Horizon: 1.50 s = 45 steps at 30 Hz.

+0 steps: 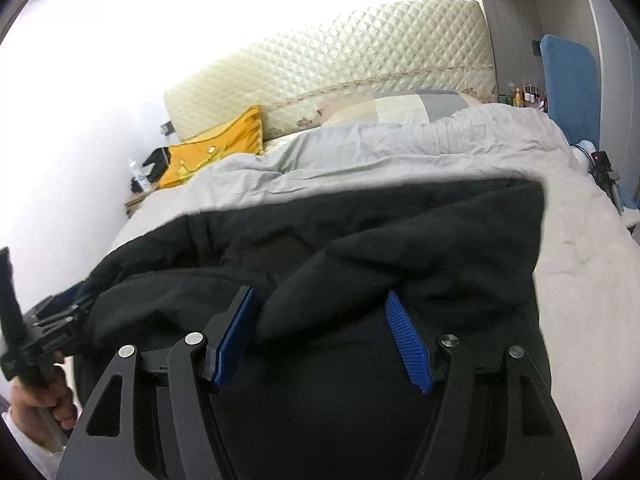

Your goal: Fold large clothes

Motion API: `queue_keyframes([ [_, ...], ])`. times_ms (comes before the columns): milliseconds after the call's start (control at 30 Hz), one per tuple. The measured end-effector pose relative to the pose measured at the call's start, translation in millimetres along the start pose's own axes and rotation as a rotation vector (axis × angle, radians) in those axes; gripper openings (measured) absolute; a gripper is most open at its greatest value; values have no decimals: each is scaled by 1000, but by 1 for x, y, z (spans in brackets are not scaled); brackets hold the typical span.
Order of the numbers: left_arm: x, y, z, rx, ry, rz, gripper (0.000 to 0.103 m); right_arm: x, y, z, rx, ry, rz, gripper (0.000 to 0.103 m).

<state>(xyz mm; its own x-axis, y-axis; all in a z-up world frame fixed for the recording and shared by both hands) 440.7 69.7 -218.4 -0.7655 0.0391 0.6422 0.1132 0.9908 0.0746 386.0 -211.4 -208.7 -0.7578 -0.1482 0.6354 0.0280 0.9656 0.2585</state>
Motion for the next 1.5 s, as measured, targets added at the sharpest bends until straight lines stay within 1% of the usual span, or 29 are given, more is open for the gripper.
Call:
queue_keyframes([
  [100, -22, 2, -13, 10, 3, -7, 76, -27, -5, -7, 18, 11, 25, 66],
  [167, -38, 10, -21, 28, 7, 11, 76, -42, -4, -11, 20, 24, 33, 66],
  [233, -44, 14, -34, 57, -1, 90, 75, -55, -6, -16, 12, 35, 39, 66],
  [267, -41, 18, -36, 63, -10, 126, 75, -60, -7, -20, 12, 35, 43, 66],
  [367, -4, 17, -40, 87, -53, 238, 75, -71, -10, -24, 13, 41, 51, 66],
  [433, 27, 15, -38, 78, -87, 286, 75, -77, -11, -23, 15, 46, 61, 66],
  [467, 42, 15, -35, 64, -107, 293, 75, -77, -8, -22, 17, 44, 65, 66],
  [533, 73, 17, -23, 44, -140, 286, 75, -83, -9, -24, 21, 37, 74, 66],
  [567, 82, 15, -14, 37, -134, 293, 75, -88, -9, -26, 22, 36, 78, 66],
  [600, 83, 13, -3, 25, -104, 299, 75, -92, -10, -28, 24, 37, 84, 66],
  [633, 77, 10, 9, 14, -55, 292, 75, -96, -10, -29, 26, 39, 90, 66],
  [700, 66, 4, 31, 4, 15, 268, 75, -101, -10, -31, 25, 41, 98, 66],
  [800, 27, 4, 59, 19, 125, 199, 76, -94, -9, -33, 21, 32, 92, 66],
  [833, 15, 6, 65, 30, 143, 187, 77, -90, -8, -33, 21, 27, 83, 66],
  [900, 2, 9, 68, 57, 147, 173, 77, -74, -6, -32, 23, 17, 62, 66],
  [1000, -3, 9, 67, 79, 156, 153, 77, -44, -4, -26, 38, 1, 45, 66],
  [1100, -8, 9, 70, 77, 168, 146, 77, -14, 3, -12, 75, -5, 14, 66],
  [1133, -10, 9, 73, 81, 171, 144, 77, -5, 4, -3, 89, 3, 13, 66],
  [1233, -15, 7, 80, 85, 183, 139, 77, 0, 8, 27, 119, 66, -6, 66],
  [1300, -17, 9, 81, 85, 187, 135, 77, -3, 9, 42, 150, 84, 3, 66],
  [1367, -20, 10, 82, 82, 187, 130, 77, -10, 8, 50, 160, 95, 8, 66],
  [1433, -20, 9, 80, 81, 187, 126, 77, -17, 4, 52, 140, 120, 0, 66],
  [1500, -19, 12, 77, 87, 186, 126, 77, -17, 0, 50, 114, 126, -16, 66],
])
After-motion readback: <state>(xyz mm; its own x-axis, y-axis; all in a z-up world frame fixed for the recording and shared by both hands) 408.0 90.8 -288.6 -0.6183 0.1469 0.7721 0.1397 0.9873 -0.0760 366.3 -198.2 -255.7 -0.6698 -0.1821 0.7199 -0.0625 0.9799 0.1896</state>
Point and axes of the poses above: each gripper's, at about its wrist camera, not at the fingertips, and x roughly against the way its jaws point, y to its left, z to its underside, the point moved 8 cm from there along -x, roughly the way its jaws point, and after that the axes turned 2 degrees about -x, right-handed, at the moved point
